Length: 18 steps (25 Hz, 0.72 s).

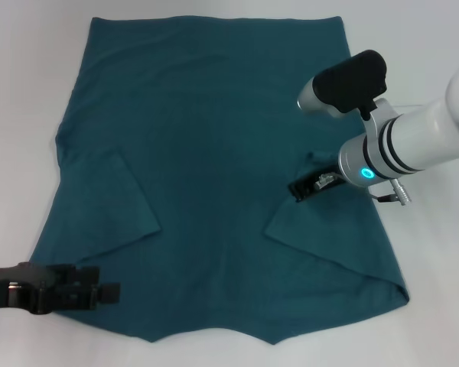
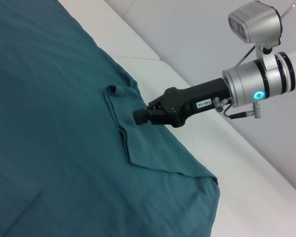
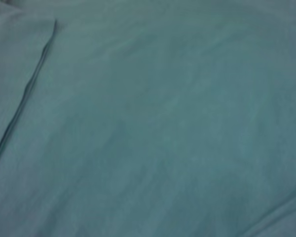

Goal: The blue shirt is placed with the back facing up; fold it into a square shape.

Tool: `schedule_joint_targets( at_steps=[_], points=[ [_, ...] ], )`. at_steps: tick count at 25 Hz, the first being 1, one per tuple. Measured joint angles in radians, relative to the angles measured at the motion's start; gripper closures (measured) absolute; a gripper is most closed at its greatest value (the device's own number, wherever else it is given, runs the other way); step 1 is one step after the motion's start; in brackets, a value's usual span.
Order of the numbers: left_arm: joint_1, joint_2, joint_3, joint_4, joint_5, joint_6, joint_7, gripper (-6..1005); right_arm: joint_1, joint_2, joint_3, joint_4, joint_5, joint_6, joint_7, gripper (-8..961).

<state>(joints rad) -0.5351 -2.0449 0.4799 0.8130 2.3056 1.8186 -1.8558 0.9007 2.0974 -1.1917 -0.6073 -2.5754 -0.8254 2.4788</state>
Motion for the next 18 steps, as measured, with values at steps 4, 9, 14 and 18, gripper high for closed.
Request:
schedule_joint_targets(
  at_steps=[4,9,14,18],
  points=[
    [0.006,0.000,-0.003,0.000,0.000,0.001,0.001,152,-0.005,-0.002,0.002,-0.009,0.039,0.011,0.000,954],
    [0.015,0.001,-0.004,0.026,0.000,0.003,-0.028,152,-0.041,-0.009,0.011,-0.108,0.060,-0.067,-0.001,951],
    [0.049,0.000,-0.004,0.131,0.001,0.007,-0.174,152,-0.081,-0.011,0.020,-0.259,0.060,-0.222,0.005,947],
    [0.079,-0.012,-0.004,0.244,0.075,-0.001,-0.361,151,-0.089,-0.008,0.040,-0.336,0.062,-0.335,0.010,943]
  ],
)
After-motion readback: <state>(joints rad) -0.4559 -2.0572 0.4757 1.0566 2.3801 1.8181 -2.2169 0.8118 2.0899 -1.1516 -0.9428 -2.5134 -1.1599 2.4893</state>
